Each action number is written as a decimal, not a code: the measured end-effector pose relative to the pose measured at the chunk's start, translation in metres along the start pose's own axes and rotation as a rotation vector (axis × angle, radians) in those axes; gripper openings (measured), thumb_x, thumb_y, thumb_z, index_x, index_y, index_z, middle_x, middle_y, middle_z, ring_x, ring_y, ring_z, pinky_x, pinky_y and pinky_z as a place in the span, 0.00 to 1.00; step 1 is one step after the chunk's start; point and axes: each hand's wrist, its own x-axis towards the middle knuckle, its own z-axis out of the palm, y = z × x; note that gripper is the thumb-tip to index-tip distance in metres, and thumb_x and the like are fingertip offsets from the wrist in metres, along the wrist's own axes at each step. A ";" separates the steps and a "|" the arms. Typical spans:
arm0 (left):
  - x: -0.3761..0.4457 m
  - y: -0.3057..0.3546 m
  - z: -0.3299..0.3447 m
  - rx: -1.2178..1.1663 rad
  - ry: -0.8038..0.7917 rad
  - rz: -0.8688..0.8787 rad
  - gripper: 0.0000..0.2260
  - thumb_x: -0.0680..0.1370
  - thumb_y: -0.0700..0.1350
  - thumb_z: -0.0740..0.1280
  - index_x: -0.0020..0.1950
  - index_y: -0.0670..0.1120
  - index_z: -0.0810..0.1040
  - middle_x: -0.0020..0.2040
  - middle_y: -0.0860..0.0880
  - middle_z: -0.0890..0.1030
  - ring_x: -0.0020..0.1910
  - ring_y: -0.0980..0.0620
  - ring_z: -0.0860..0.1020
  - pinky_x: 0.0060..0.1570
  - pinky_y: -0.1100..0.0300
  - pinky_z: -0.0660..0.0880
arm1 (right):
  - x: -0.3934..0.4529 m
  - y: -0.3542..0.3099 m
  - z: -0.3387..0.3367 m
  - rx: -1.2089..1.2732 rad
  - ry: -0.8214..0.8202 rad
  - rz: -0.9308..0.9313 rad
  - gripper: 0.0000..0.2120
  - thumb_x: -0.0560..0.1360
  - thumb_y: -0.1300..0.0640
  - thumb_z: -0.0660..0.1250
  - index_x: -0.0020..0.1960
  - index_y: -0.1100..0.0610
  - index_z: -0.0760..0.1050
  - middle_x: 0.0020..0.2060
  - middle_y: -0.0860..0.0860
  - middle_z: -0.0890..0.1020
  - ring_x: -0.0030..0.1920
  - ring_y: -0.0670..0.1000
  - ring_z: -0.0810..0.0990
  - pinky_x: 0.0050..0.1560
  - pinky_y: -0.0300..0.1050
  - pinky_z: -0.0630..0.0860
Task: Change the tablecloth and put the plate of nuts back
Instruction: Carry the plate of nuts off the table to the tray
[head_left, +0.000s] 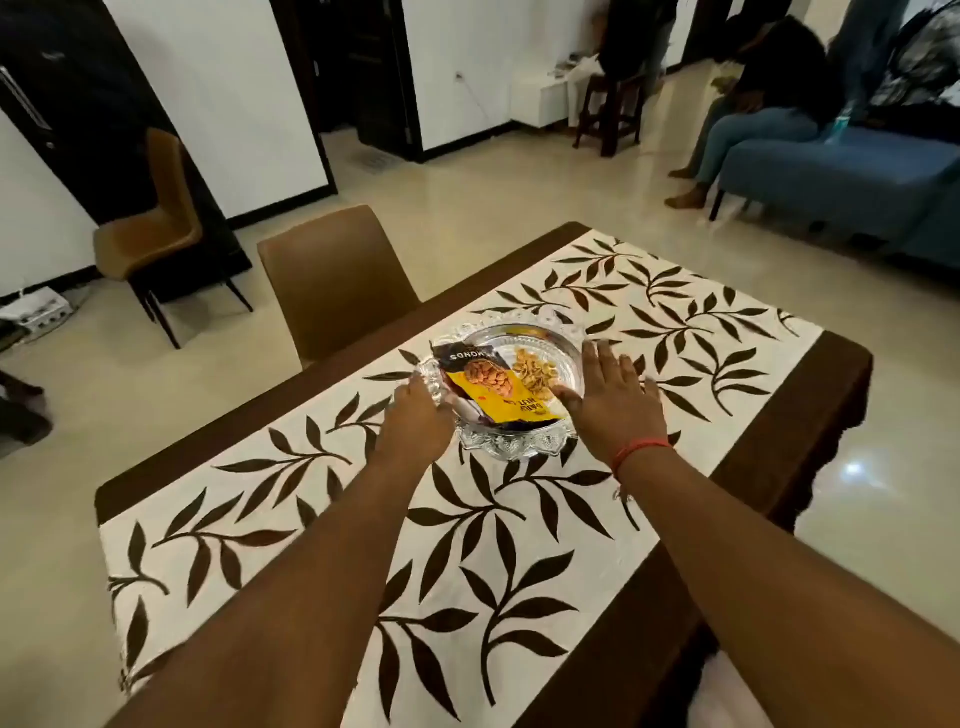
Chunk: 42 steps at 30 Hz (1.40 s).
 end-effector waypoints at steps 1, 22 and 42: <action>0.005 0.002 0.005 -0.078 0.012 -0.058 0.26 0.81 0.53 0.62 0.74 0.41 0.63 0.69 0.37 0.71 0.67 0.37 0.72 0.60 0.47 0.71 | 0.005 0.004 0.006 0.049 -0.020 0.048 0.38 0.78 0.31 0.41 0.80 0.52 0.42 0.80 0.53 0.48 0.79 0.58 0.50 0.75 0.63 0.56; 0.014 -0.016 0.023 -1.001 -0.180 -0.454 0.10 0.81 0.38 0.62 0.58 0.44 0.80 0.54 0.44 0.85 0.53 0.45 0.83 0.45 0.49 0.81 | 0.039 0.017 0.049 1.205 0.048 0.521 0.19 0.73 0.66 0.69 0.61 0.55 0.70 0.49 0.52 0.83 0.47 0.51 0.82 0.48 0.46 0.79; -0.272 -0.294 -0.225 -1.127 0.522 -0.528 0.08 0.83 0.41 0.62 0.58 0.45 0.78 0.53 0.43 0.84 0.50 0.42 0.84 0.44 0.48 0.83 | -0.164 -0.358 0.022 1.212 -0.356 -0.104 0.22 0.75 0.64 0.69 0.67 0.61 0.68 0.53 0.56 0.81 0.52 0.54 0.80 0.51 0.39 0.77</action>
